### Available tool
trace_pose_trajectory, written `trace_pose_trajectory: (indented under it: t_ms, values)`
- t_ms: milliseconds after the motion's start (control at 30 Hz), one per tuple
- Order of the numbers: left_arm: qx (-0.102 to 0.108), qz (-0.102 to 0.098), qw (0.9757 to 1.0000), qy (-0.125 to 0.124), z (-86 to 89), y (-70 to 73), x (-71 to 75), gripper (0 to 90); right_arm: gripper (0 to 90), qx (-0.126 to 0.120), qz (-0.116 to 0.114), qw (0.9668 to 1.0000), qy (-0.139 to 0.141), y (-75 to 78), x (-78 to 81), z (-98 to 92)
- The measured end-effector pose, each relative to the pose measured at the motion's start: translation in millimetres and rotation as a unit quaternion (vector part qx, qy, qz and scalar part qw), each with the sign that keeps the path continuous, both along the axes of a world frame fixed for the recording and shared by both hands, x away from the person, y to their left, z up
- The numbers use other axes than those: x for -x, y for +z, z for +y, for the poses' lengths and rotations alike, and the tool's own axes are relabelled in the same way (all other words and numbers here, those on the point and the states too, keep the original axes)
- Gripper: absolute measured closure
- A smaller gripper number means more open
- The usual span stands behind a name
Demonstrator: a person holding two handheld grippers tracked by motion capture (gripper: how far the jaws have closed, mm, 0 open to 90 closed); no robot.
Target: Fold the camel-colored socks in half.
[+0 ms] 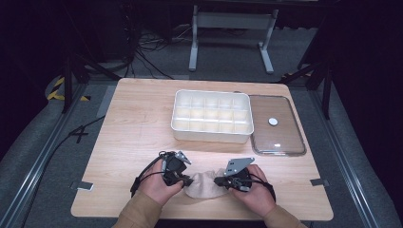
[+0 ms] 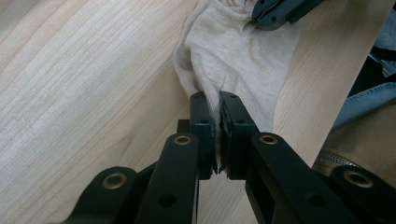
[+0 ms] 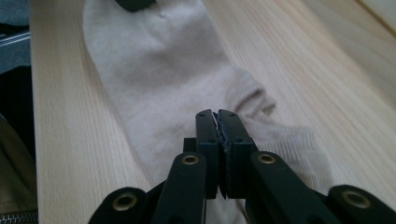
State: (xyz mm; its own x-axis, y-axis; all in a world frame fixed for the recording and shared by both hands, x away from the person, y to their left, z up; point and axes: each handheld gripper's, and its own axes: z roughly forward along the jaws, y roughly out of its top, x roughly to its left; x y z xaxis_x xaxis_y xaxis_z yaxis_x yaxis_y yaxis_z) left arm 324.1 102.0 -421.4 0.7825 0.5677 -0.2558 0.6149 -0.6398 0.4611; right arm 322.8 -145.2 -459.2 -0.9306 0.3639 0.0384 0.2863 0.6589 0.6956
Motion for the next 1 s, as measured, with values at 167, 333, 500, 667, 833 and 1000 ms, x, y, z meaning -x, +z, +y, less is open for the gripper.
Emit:
trace_pose_trajectory:
  t_ms: [167,333,500,667,833,1000]
  values:
    - [0.003,0.004,1.0000,-0.005,-0.6,1.4,0.7,84.9,85.9,-0.011,-0.020,0.9997,0.002,-0.1,-2.7,4.6]
    - [0.012,-0.001,0.9999,-0.007,1.6,4.7,0.4,84.9,88.7,0.009,-0.006,0.9999,0.006,-7.4,-4.1,8.5]
    - [0.026,-0.004,0.9996,-0.007,3.5,8.4,0.4,84.9,89.3,0.020,-0.001,0.9998,0.008,-7.9,-2.8,10.7]
    - [0.046,-0.016,0.9988,-0.008,2.5,13.9,2.3,84.9,89.5,0.024,0.013,0.9995,0.018,-6.8,2.1,16.2]
    - [0.065,-0.022,0.9975,-0.014,-1.5,17.6,3.2,84.9,89.5,0.020,0.013,0.9994,0.024,-7.3,7.7,21.4]
    - [0.074,-0.032,0.9966,-0.018,-4.7,19.1,2.9,84.9,88.8,0.003,0.017,0.9997,0.019,-9.9,12.3,24.3]
